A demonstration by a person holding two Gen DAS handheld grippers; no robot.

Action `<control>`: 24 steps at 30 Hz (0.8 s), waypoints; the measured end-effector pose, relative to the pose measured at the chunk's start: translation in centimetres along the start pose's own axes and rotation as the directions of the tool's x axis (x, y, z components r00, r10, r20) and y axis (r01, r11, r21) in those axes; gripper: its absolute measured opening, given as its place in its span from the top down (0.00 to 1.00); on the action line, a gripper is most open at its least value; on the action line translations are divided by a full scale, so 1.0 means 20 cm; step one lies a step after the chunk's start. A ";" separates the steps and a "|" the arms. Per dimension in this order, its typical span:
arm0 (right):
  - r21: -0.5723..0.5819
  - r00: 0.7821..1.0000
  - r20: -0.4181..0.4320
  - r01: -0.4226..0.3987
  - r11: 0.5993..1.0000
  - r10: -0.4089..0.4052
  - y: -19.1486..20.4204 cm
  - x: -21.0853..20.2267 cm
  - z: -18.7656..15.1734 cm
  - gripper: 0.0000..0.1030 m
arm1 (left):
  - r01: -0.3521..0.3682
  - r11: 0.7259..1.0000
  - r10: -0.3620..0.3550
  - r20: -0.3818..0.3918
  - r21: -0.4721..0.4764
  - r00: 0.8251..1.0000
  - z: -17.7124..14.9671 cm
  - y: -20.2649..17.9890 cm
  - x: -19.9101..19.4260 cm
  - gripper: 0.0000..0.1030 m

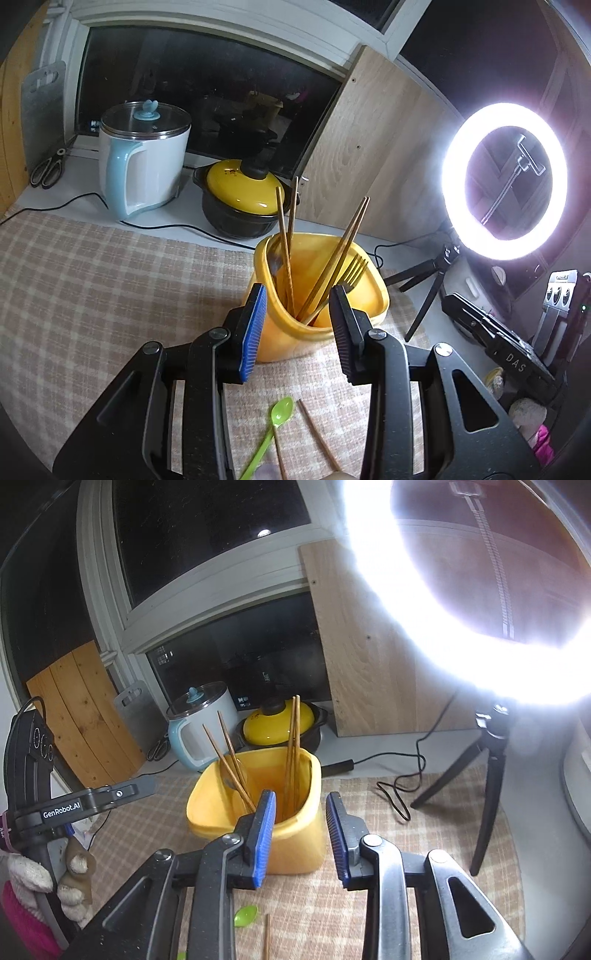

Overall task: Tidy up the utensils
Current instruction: 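Lower the spoon into the container and open the left gripper while the right releases the fork, then close the left gripper on a chopstick beside the green spoon while the right grasps another chopstick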

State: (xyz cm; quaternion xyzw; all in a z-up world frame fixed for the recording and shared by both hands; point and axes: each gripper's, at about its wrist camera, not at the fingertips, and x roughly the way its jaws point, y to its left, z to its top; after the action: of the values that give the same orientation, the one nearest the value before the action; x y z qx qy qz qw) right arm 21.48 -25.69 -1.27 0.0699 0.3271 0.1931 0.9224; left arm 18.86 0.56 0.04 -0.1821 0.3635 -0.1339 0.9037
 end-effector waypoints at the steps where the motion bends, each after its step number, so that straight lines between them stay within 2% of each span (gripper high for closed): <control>1: 0.003 1.000 -0.001 -0.001 1.000 0.001 -0.01 -0.01 -0.01 0.64 | 0.000 1.000 0.000 0.000 0.005 1.000 -0.01 0.00 -0.01 0.66; 3: 0.009 1.000 -0.004 -0.007 1.000 0.007 -0.02 -0.03 -0.03 0.52 | 0.000 1.000 0.000 -0.002 0.013 1.000 -0.04 0.01 -0.03 0.66; 4: 0.013 1.000 -0.005 -0.009 1.000 0.009 -0.03 -0.03 -0.04 0.51 | -0.001 1.000 0.002 -0.007 0.016 1.000 -0.06 0.02 -0.03 0.66; 16: 0.050 0.991 -0.133 -0.019 0.999 0.026 -0.12 -0.01 -0.25 0.50 | -0.018 1.000 0.021 -0.134 0.020 0.991 -0.34 0.08 -0.04 0.66; 24: 0.020 0.969 -0.243 -0.046 0.999 0.050 -0.08 0.04 -0.40 0.50 | 0.002 1.000 0.003 -0.249 0.021 0.968 -0.56 0.07 0.01 0.66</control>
State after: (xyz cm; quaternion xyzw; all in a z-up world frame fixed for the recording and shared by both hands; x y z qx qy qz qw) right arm 17.45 -26.83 -8.41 0.0603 0.4376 0.2203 0.8697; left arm 11.20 -0.76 -8.16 -0.1545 0.4727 -0.1593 0.8528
